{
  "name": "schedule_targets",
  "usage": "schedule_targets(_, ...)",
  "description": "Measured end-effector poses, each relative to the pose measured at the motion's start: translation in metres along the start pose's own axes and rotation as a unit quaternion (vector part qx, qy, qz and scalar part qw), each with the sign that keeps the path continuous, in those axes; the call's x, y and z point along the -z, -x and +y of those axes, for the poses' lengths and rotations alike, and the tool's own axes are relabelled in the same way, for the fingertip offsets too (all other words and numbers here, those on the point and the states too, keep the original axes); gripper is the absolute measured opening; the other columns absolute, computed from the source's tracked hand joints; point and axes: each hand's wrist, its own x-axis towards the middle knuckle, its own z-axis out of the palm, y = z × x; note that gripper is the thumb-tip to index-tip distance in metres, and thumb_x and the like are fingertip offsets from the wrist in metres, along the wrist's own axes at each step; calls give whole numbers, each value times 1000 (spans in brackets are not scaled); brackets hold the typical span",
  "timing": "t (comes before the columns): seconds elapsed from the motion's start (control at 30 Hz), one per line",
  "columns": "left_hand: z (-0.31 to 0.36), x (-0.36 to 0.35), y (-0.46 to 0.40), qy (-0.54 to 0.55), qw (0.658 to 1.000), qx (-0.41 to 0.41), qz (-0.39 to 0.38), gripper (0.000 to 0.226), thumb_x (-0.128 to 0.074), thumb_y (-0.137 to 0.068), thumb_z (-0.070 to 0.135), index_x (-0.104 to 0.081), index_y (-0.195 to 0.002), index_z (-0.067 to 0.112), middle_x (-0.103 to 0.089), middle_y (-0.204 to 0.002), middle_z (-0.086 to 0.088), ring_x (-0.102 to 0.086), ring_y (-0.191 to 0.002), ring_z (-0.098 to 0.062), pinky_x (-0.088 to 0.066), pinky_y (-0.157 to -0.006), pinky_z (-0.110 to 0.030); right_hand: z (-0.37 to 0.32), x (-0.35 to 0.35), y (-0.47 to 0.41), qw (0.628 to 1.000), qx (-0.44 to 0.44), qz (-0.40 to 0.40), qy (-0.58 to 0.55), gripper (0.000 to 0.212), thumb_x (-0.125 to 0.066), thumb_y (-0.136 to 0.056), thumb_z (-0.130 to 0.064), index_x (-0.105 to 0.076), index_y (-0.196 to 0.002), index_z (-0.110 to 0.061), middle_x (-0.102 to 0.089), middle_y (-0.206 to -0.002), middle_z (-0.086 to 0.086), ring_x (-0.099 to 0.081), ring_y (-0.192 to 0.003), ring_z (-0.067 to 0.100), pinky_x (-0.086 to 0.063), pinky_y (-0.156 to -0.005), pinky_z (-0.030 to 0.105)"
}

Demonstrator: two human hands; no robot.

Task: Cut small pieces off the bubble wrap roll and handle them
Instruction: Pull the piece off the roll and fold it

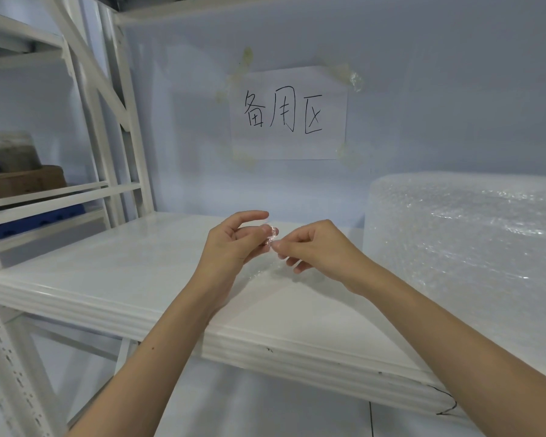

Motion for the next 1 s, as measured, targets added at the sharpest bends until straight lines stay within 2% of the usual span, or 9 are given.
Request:
schedule_targets(0.27,-1,0,0,2,1000,3,-13,23,-67,-90,3,-68,-111,10,-77,-87,-14,-72,-90,-24,-54,-95,-36,-1,-4,-1,1000,7,2,-15,22,-71,-86,-26,-74,-83,-4,-68,-73,1,-60,-63,9,-49,-54,20)
schedule_targets(0.37,-1,-1,0,1,1000,1,-13,24,-68,-89,7,-67,-112,12,-78,-95,-14,-72,-92,-24,-54,-94,-35,-1,-4,-1,1000,9,8,-6,20,-71,-85,-25,-74,-82,-6,-65,-71,-2,-57,-61,9,-45,-50,20)
schedule_targets(0.47,-2,0,-2,4,1000,-3,27,23,-67,-92,17,-67,-115,16,-76,-107,-10,-72,-92,-21,-55,-90,-30,1,-1,-3,999,-8,28,-21,16,-73,-84,-23,-74,-78,-8,-64,-74,2,-56,-59,9,-46,-50,20)
schedule_targets(0.63,-2,4,-8,10,993,7,118,18,-55,-99,20,-67,-110,13,-72,-111,-8,-71,-83,-20,-57,-76,-25,5,3,-13,995,-92,21,-37,16,-74,-83,-16,-72,-80,-1,-65,-71,11,-57,-55,15,-48,-48,19)
schedule_targets(0.73,-2,6,-9,11,991,-2,136,20,-48,-100,16,-66,-106,11,-72,-108,-9,-70,-80,-19,-57,-74,-24,-1,1,-21,986,-164,2,-21,19,-74,-82,-12,-72,-89,6,-70,-76,14,-61,-56,17,-49,-46,18)
schedule_targets(0.83,-2,7,-9,7,989,-5,146,22,-45,-99,14,-66,-104,10,-72,-106,-8,-70,-80,-18,-57,-75,-26,-10,-4,-30,974,-226,-17,-18,15,-73,-82,-8,-69,-91,3,-74,-78,14,-66,-48,9,-44,-39,14)
schedule_targets(1.0,0,6,-9,11,987,-7,159,23,-44,-99,13,-66,-100,9,-72,-101,-9,-69,-77,-19,-58,-77,-29,-17,-4,-47,951,-295,-76,44,9,-70,-87,-12,-68,-85,-4,-72,-61,6,-49,-39,5,-37,-33,12)
